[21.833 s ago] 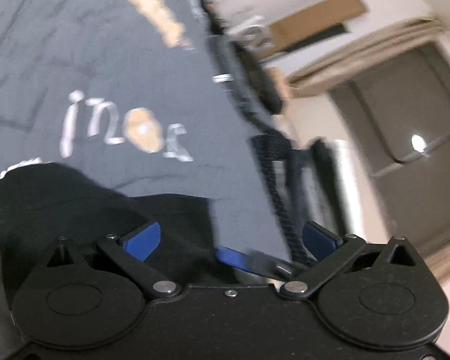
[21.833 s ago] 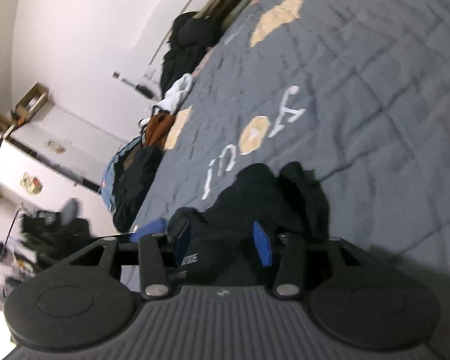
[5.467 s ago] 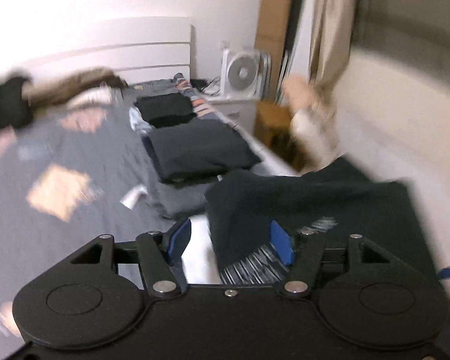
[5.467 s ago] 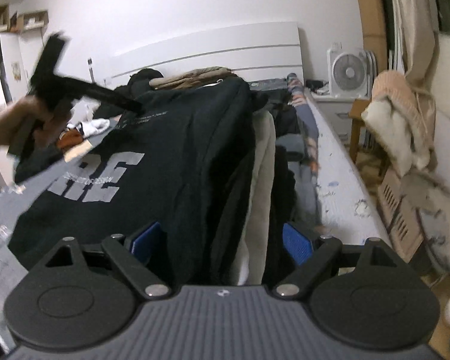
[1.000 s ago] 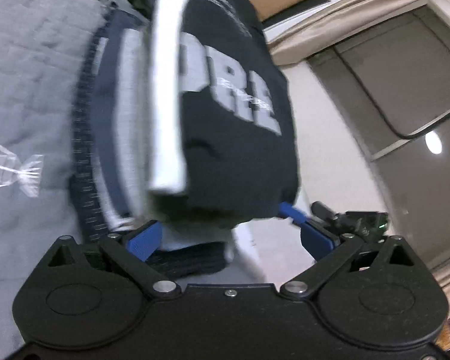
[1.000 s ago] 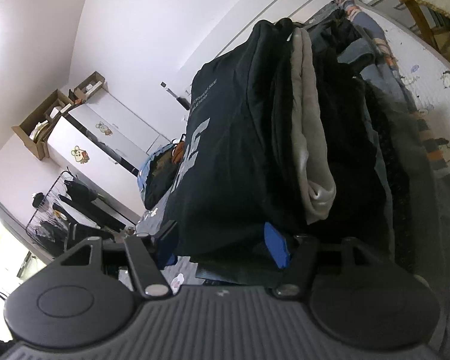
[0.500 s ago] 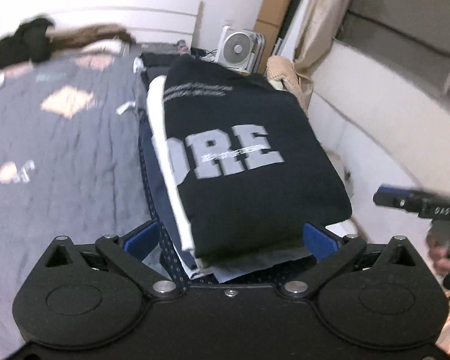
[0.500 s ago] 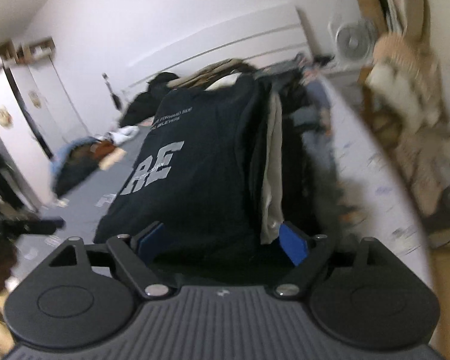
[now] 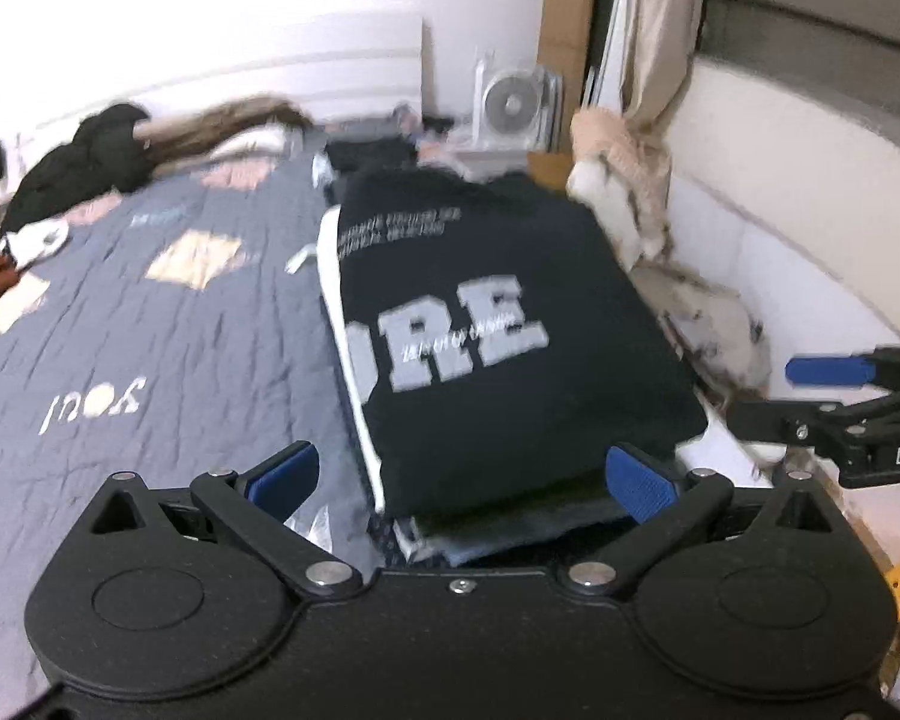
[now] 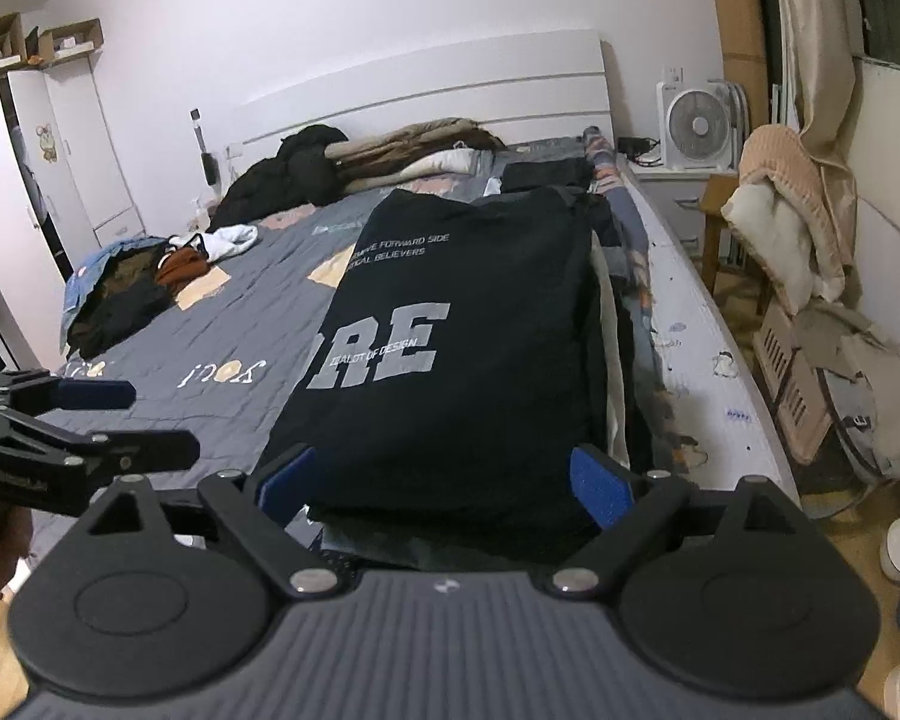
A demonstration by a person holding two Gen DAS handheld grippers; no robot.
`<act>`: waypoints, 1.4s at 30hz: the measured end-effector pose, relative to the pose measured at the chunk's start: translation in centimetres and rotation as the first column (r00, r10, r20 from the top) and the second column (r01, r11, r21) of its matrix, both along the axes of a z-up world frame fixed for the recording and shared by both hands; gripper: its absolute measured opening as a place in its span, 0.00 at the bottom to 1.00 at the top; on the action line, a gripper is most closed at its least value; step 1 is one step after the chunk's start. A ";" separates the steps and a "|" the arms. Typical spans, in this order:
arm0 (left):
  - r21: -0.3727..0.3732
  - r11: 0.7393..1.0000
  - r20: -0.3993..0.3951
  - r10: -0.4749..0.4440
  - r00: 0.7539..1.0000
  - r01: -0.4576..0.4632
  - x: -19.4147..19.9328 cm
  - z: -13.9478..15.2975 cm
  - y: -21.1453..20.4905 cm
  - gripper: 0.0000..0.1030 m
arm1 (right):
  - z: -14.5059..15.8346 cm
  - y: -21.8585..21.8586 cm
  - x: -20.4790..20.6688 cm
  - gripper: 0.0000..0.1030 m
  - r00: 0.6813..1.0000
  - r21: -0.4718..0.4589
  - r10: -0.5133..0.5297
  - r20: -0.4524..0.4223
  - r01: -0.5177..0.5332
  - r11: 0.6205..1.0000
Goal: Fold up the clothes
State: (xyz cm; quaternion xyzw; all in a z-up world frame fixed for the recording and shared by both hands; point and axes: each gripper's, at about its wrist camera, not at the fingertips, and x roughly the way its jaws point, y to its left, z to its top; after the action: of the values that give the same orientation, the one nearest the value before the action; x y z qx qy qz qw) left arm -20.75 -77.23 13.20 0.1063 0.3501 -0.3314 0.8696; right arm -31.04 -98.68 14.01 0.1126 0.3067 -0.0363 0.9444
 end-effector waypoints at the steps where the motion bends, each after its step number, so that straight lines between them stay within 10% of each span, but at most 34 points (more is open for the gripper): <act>1: 0.000 1.000 -0.006 0.000 1.000 -0.001 -0.1 0.2 0.0 1.00 | 0.2 0.3 0.0 0.88 1.000 -0.010 0.001 -0.008 -0.002 1.000; 42: 0.076 0.997 -0.059 0.036 0.998 -0.032 -1.5 2.3 0.3 1.00 | 4.5 3.3 0.3 0.88 0.998 -0.043 0.027 -0.057 -0.030 0.999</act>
State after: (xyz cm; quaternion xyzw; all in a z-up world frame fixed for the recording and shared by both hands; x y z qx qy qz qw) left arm -22.24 -76.88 15.49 0.1228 0.3902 -0.3063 0.8596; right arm -30.70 -95.41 18.53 0.0866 0.3341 -0.0327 0.9380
